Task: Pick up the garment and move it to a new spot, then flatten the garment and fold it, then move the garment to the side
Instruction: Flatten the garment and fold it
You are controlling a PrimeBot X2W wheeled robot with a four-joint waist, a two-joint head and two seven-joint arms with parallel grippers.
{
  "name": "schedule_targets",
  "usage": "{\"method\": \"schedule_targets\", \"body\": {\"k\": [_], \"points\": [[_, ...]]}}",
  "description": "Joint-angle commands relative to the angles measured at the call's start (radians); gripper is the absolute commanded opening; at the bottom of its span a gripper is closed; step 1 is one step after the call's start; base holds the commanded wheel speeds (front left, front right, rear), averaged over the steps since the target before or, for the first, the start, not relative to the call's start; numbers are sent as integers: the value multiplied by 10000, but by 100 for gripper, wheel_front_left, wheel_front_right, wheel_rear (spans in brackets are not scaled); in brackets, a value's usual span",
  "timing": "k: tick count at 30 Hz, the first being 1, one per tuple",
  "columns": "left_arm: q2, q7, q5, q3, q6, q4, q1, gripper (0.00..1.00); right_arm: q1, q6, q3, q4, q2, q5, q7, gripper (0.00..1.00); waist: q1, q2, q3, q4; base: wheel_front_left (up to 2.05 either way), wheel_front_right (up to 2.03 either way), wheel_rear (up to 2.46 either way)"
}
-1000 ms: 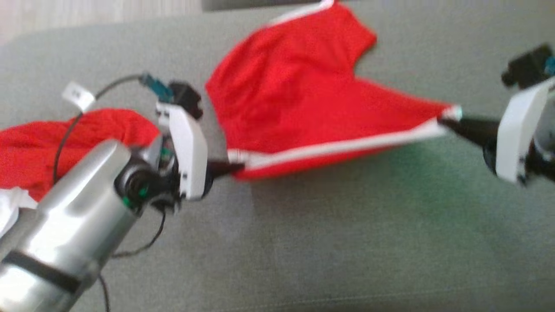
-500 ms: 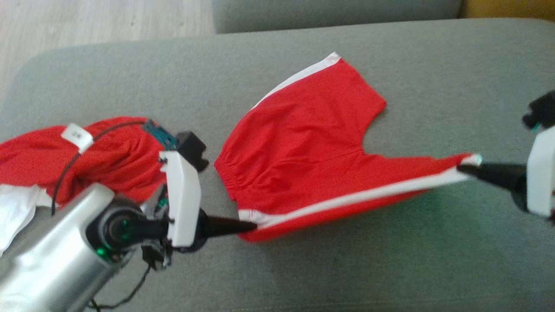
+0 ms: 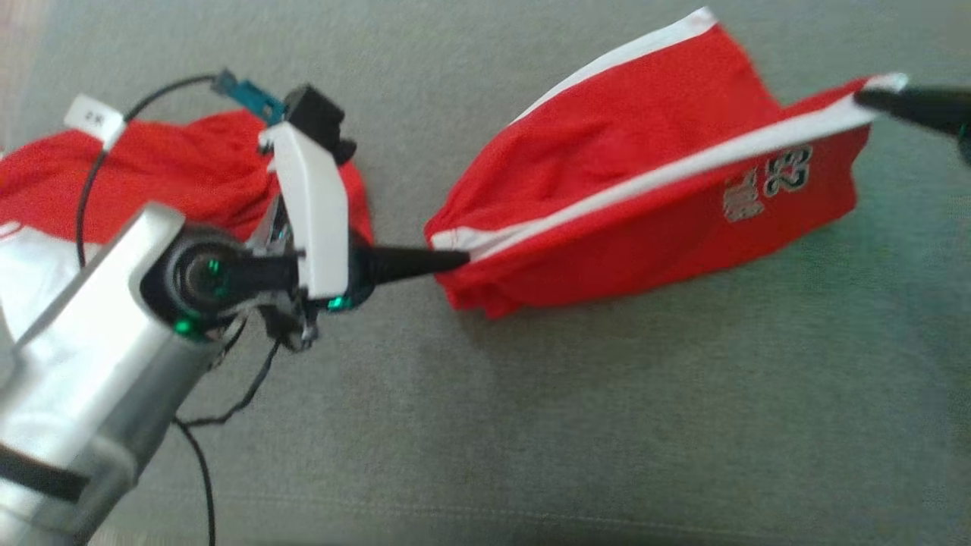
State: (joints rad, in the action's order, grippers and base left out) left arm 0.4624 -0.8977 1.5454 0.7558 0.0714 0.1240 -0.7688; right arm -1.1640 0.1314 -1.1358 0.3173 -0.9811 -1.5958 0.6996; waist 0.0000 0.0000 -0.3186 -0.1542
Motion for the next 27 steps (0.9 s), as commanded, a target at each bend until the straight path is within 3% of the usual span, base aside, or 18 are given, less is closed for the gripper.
{"method": "schedule_targets", "body": {"k": [1, 6, 13, 24, 25, 26, 27], "points": [[237, -130, 178, -661, 106, -56, -761, 0, -330, -7, 296, 174, -143, -20, 204, 0, 0, 0, -596, -484, 0, 0, 0], [-263, -827, 877, -860, 539, 444, -1520, 0, -1457, -7, 353, 849, 282, 413, 842, 0, 0, 0, -1329, -870, 0, 0, 0], [-542, -1043, 840, -932, 920, 1043, -2404, 0, -2237, -7, 421, 1729, 759, 586, 1224, 0, 0, 0, -1942, -1177, 0, 0, 0], [-852, -982, 831, -1054, 1004, 1733, -2859, 0, -2742, -7, 499, 2442, 1345, 653, 1259, 0, 0, 0, -2271, -1214, 0, 0, 0], [-867, -934, 785, -1059, 998, 1777, -2906, 37, -2779, -7, 502, 2520, 1379, 654, 1278, 18, 0, 0, -2291, -1210, 0, 0, 0], [-892, -877, 745, -1070, 991, 1820, -2952, 85, -2832, -7, 502, 2590, 1408, 701, 1250, 72, 0, 0, -2310, -1205, 0, 0, 0], [-915, -796, 688, -1081, 999, 1878, -2995, 100, -2874, -7, 515, 2671, 1450, 734, 1191, 100, 0, 0, -2320, -1199, 0, 0, 0]]}}
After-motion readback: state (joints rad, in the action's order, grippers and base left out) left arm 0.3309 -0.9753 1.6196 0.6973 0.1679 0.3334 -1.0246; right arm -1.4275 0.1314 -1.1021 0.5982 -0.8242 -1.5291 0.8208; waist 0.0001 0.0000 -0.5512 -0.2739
